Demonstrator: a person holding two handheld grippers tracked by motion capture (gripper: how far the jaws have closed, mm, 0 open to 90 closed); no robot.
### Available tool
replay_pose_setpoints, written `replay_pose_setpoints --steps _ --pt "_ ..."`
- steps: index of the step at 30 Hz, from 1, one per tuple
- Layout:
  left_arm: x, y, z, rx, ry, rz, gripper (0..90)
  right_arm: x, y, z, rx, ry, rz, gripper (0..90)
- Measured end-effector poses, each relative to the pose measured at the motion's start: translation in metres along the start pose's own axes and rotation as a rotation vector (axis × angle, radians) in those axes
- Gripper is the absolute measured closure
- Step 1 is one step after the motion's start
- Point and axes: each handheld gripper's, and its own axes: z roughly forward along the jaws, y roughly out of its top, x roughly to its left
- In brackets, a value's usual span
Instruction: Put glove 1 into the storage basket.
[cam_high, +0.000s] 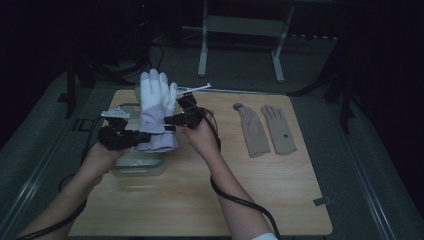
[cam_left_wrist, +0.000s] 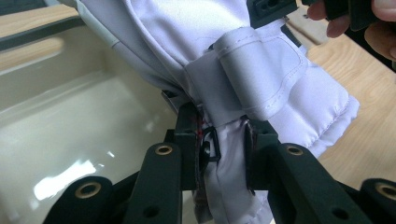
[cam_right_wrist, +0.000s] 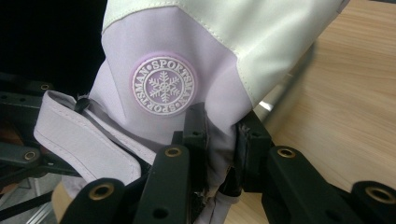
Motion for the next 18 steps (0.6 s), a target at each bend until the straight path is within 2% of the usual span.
replay_pose_setpoints --steps 6,10,14,18 --pt "0.023 -0.014 -0.017 0.011 0.009 -0.031 72.5 0.020 0.009 0.029 0.029 0.020 -0.017 76.8" --pt "0.036 -0.023 -0.024 0.021 0.008 -0.043 72.5 0.029 0.013 0.045 0.051 0.031 -0.029 76.8" --pt "0.046 -0.028 -0.022 0.026 -0.005 -0.052 72.4 0.032 0.013 0.055 0.060 0.027 -0.029 76.8" --pt "0.055 -0.036 -0.010 0.054 -0.030 -0.075 72.3 0.027 0.007 0.066 0.075 0.013 -0.020 76.9"
